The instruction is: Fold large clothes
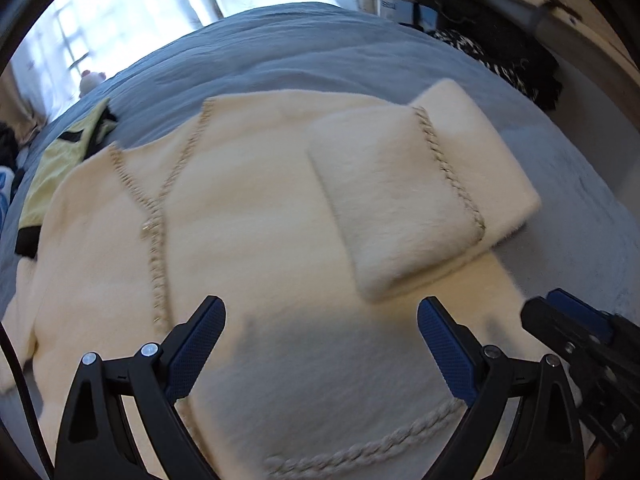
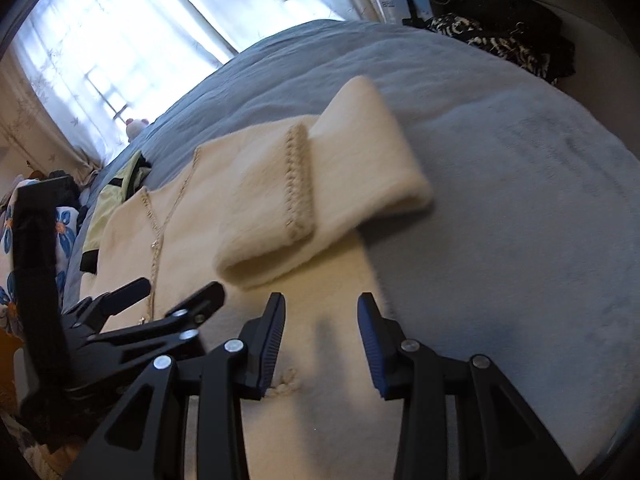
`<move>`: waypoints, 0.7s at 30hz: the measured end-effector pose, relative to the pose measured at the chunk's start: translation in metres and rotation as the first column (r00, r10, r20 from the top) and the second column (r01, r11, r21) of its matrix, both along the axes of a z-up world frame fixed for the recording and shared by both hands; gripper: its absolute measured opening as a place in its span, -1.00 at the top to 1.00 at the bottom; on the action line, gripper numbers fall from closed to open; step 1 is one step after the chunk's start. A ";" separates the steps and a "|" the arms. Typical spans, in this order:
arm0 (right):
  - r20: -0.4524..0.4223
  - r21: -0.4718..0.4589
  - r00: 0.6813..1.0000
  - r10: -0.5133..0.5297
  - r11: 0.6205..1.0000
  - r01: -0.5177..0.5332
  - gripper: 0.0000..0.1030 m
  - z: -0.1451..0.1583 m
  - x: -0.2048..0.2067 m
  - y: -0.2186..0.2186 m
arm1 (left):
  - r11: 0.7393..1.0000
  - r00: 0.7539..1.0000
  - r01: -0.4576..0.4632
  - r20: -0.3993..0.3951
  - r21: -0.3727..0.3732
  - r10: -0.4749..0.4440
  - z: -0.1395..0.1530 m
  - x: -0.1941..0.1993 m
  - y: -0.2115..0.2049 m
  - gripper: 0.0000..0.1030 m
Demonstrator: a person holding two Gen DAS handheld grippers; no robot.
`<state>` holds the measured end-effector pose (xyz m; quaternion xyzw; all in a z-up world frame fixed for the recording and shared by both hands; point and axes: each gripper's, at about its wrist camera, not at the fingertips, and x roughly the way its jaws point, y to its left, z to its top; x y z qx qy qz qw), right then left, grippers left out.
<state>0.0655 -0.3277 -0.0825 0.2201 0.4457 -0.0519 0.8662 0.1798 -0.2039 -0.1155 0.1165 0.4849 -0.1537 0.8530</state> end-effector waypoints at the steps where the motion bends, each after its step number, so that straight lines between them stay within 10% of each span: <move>1: 0.002 0.001 1.000 -0.007 1.000 0.007 0.27 0.000 -0.002 -0.003 | 1.000 1.000 0.004 0.004 0.003 -0.004 -0.001 0.002 -0.006 -0.87; 6: -0.015 0.020 1.000 -0.023 1.000 0.023 0.27 -0.007 -0.004 -0.015 | 1.000 0.997 -0.004 0.071 -0.006 0.004 0.004 0.015 -0.031 -0.75; 8: -0.025 0.035 0.999 -0.028 0.999 0.029 0.27 -0.011 -0.007 -0.020 | 0.999 0.997 0.019 0.078 -0.030 -0.017 0.008 0.018 -0.034 0.36; 9: -0.027 0.043 0.999 -0.029 0.999 0.031 0.27 -0.012 -0.007 -0.022 | 0.999 0.998 0.026 0.067 -0.034 -0.023 0.011 0.021 -0.035 0.62; 21: -0.002 0.023 0.999 0.040 0.999 -0.040 0.27 -0.006 -0.004 -0.003 | 0.946 0.921 -0.296 0.226 -0.129 0.319 0.068 0.016 0.124 0.73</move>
